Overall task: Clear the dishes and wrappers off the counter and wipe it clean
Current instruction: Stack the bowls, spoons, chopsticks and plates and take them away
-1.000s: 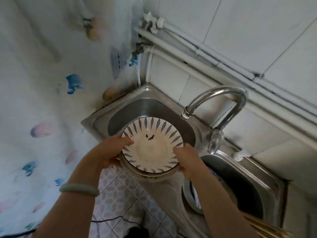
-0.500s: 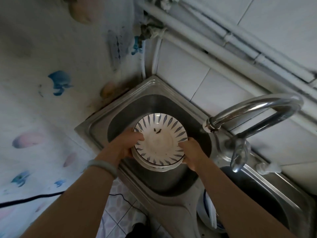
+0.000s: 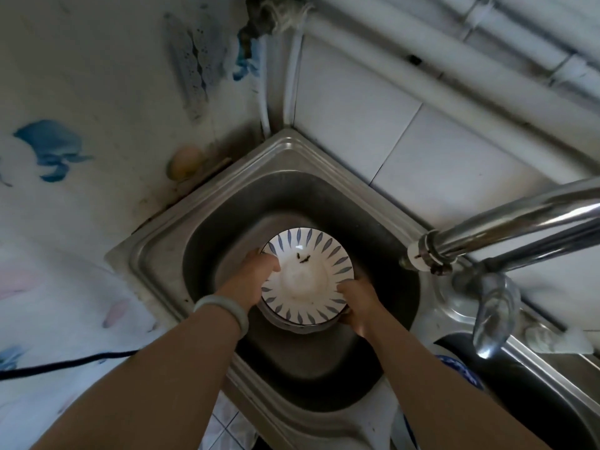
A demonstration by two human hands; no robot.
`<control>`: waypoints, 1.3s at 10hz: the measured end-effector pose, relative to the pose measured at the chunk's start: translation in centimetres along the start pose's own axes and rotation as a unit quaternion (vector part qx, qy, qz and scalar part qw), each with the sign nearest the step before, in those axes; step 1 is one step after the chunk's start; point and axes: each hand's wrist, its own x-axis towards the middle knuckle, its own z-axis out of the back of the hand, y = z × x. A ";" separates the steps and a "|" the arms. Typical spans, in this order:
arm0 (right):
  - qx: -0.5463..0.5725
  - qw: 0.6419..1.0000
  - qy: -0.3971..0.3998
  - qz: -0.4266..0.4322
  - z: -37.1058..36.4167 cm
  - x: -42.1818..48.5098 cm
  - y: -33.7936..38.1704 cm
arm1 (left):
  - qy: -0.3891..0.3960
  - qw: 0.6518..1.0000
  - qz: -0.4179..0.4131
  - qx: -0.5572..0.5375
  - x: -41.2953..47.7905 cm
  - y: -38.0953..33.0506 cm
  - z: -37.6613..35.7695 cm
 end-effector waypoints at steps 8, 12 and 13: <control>-0.020 0.998 -0.059 0.009 0.4 -2.4 1.5 | -0.073 0.996 -0.038 0.033 -1.6 -1.8 0.5; 0.057 0.996 -0.032 0.061 4.5 -15.6 2.1 | -0.076 0.951 -0.202 0.221 -13.4 -2.3 -0.7; 0.089 0.994 -0.034 0.059 6.3 -17.5 1.1 | 0.006 0.960 -0.198 0.199 -16.6 -2.1 -2.0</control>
